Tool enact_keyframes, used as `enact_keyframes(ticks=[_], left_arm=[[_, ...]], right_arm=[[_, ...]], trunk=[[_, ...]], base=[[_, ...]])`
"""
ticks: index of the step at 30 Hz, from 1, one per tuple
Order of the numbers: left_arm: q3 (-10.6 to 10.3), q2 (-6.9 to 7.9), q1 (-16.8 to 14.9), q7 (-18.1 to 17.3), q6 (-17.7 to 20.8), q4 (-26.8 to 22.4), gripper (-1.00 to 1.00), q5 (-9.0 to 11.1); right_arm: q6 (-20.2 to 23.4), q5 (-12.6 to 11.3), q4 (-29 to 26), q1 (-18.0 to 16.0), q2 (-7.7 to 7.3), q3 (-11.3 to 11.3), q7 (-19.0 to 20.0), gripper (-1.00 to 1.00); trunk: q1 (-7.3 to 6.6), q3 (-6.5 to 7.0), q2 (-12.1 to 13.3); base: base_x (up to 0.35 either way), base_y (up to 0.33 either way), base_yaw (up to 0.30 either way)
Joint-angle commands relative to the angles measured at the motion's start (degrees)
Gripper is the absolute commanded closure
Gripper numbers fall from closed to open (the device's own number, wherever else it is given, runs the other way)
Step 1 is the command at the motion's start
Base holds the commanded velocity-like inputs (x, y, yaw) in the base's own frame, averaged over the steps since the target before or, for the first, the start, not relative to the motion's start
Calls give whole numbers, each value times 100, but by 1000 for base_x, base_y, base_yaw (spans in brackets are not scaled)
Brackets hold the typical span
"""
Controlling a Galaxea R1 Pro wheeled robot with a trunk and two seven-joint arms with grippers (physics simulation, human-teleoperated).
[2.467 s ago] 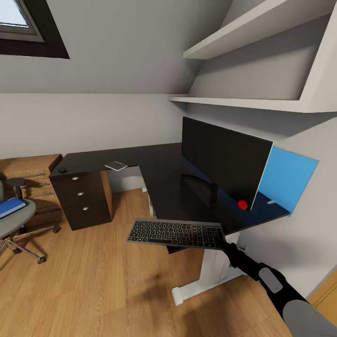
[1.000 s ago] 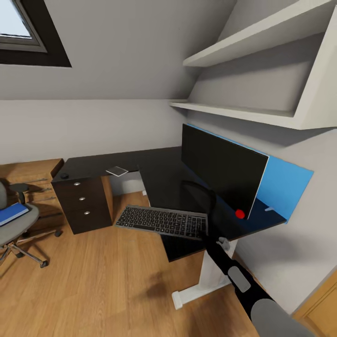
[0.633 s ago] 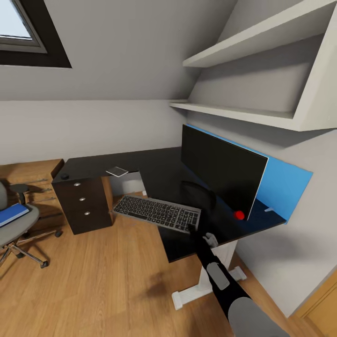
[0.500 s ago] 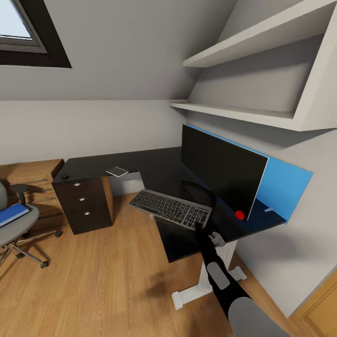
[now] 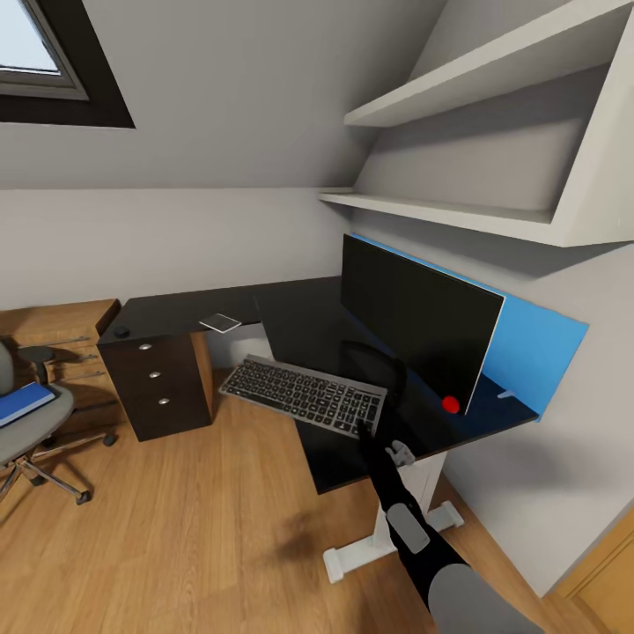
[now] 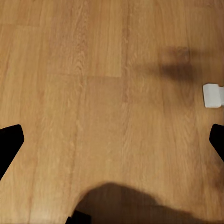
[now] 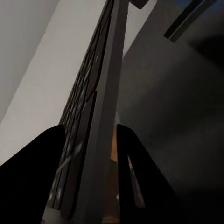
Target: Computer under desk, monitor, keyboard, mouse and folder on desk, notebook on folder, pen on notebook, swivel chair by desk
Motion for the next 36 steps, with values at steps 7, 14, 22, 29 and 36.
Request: enact_keyframes(ticks=[7, 14, 22, 29, 36], left_arm=[[-25, 8, 1, 44, -11, -12, -100, 46], [-21, 8, 1, 40, -24, -12, -100, 45], [-20, 8, 1, 41, -25, -12, -100, 45], [-19, 8, 1, 43, -25, -12, -100, 45], [-17, 8, 1, 44, -25, -12, -100, 45]], right_arm=[[326, -93, 28, -3, 4, -61, 227, 100], [412, -99, 29, -3, 4, -62, 225, 100], [415, -96, 31, -3, 4, -62, 229, 100], [411, -99, 29, 6, 4, -62, 227, 100], [407, -99, 29, 6, 4, -62, 225, 100]], trunk=[[1, -5, -3], [1, -5, -3], [1, -5, -3], [1, -5, -3], [1, -5, -3]], base=[[0, 0, 0], [0, 0, 0], [0, 0, 0], [13, 29, 0], [174, 221, 0]])
